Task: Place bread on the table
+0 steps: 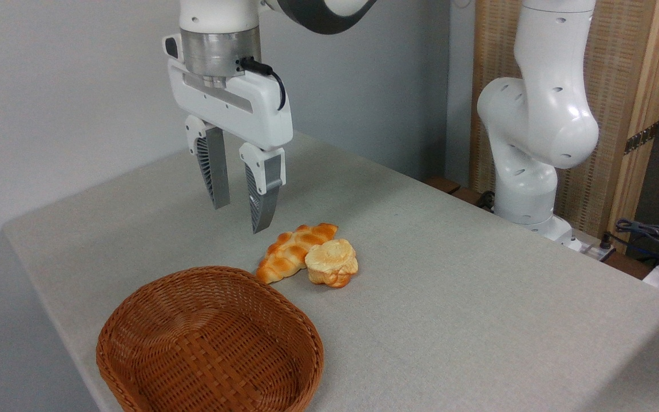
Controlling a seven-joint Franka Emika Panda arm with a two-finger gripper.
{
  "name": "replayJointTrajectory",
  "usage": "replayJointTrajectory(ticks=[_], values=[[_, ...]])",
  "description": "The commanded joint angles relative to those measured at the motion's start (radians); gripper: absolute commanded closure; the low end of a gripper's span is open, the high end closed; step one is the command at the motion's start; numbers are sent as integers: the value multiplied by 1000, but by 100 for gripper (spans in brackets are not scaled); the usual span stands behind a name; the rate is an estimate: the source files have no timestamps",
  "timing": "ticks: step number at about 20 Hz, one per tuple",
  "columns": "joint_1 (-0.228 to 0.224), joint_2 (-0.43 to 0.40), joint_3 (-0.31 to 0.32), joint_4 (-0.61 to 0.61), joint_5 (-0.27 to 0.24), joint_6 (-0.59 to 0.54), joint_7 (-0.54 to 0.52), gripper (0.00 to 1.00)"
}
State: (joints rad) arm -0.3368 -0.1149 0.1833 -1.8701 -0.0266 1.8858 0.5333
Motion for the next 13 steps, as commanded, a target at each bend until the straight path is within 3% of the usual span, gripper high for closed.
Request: replayJointTrajectory(ticks=[1, 2, 4, 10, 13], values=[[-4, -2, 15, 3, 4, 6, -19, 0], [-1, -2, 15, 3, 4, 6, -19, 0], [70, 0, -22, 3, -4, 6, -16, 0], [225, 1, -160, 3, -19, 6, -7, 0], [231, 1, -166, 3, -19, 6, -6, 0]])
